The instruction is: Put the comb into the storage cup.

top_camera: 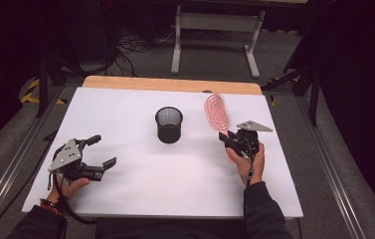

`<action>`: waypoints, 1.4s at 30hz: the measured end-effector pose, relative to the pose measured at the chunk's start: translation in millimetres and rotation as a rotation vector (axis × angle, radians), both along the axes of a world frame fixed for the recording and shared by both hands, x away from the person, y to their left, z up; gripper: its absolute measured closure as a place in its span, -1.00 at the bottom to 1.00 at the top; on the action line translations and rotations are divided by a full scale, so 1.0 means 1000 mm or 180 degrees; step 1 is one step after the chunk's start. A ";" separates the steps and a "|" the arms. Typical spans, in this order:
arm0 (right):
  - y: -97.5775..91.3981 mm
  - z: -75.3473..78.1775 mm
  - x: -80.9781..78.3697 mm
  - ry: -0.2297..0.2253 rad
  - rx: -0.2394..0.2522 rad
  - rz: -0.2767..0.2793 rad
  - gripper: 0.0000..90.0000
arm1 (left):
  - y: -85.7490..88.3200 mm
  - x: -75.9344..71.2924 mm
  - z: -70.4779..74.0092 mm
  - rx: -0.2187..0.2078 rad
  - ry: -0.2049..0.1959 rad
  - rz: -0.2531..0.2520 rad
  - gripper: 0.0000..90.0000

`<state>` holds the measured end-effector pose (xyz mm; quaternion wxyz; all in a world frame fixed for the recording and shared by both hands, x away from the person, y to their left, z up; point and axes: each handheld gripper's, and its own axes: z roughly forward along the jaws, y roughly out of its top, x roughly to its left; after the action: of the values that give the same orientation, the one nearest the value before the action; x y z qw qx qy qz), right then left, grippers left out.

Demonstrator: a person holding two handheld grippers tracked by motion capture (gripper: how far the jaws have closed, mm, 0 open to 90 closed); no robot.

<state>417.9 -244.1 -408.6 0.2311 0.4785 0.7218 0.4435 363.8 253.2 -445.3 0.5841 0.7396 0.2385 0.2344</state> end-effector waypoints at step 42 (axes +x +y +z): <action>0.002 0.022 -0.023 -0.1163 0.0524 0.0304 0.55 | 0.003 -0.001 -0.001 0.0079 -0.0050 -0.0063 -0.84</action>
<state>395.0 -241.6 -387.1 0.2971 0.3726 0.6510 0.5908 362.9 256.5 -446.1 0.5791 0.7472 0.2237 0.2374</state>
